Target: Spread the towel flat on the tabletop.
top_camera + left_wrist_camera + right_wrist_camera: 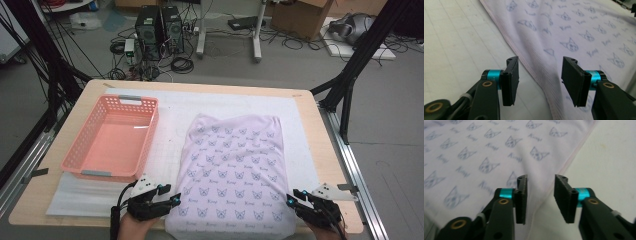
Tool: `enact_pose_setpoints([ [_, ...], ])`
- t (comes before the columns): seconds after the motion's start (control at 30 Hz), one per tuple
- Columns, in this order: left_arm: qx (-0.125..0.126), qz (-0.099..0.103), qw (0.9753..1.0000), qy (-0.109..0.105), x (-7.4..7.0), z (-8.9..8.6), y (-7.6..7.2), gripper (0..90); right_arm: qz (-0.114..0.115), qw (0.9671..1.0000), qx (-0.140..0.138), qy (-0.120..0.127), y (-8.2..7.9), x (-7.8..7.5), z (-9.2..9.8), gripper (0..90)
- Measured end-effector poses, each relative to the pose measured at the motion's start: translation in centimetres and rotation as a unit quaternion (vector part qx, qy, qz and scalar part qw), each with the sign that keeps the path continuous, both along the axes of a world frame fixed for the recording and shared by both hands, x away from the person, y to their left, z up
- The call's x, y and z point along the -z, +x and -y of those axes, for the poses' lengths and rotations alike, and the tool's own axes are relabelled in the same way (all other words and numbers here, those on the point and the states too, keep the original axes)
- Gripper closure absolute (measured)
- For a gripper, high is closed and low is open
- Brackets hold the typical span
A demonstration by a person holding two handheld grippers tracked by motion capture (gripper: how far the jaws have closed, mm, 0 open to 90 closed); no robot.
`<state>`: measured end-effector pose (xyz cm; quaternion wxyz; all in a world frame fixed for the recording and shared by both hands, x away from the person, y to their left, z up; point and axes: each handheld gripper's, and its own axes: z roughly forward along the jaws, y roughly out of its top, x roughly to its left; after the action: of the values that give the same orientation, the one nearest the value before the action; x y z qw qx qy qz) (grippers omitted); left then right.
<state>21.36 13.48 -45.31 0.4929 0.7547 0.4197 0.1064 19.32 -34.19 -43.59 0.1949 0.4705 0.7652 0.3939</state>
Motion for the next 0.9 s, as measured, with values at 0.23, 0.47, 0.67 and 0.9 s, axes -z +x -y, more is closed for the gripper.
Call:
enact_pose_setpoints([
  [0.23,0.001,0.006,1.0,-0.002,0.1,0.2,0.0,46.7,-0.001,0.9977,-0.021,-0.065,2.4,1.2,-2.2,87.0],
  [0.47,-0.009,0.01,0.9999,-0.01,-0.1,-0.6,0.1,46.2,-0.03,0.9965,-0.006,-0.077,-0.3,0.4,0.7,88.0],
  [0.67,-0.001,-0.02,0.9997,-0.011,-0.1,0.6,2.1,46.4,-0.015,0.9993,0.003,-0.034,-0.4,0.2,1.0,67.4],
  [0.9,0.007,-0.028,0.9988,0.038,0.0,3.7,4.1,45.5,-0.008,0.9996,0.018,-0.022,0.1,0.2,1.0,65.4],
])
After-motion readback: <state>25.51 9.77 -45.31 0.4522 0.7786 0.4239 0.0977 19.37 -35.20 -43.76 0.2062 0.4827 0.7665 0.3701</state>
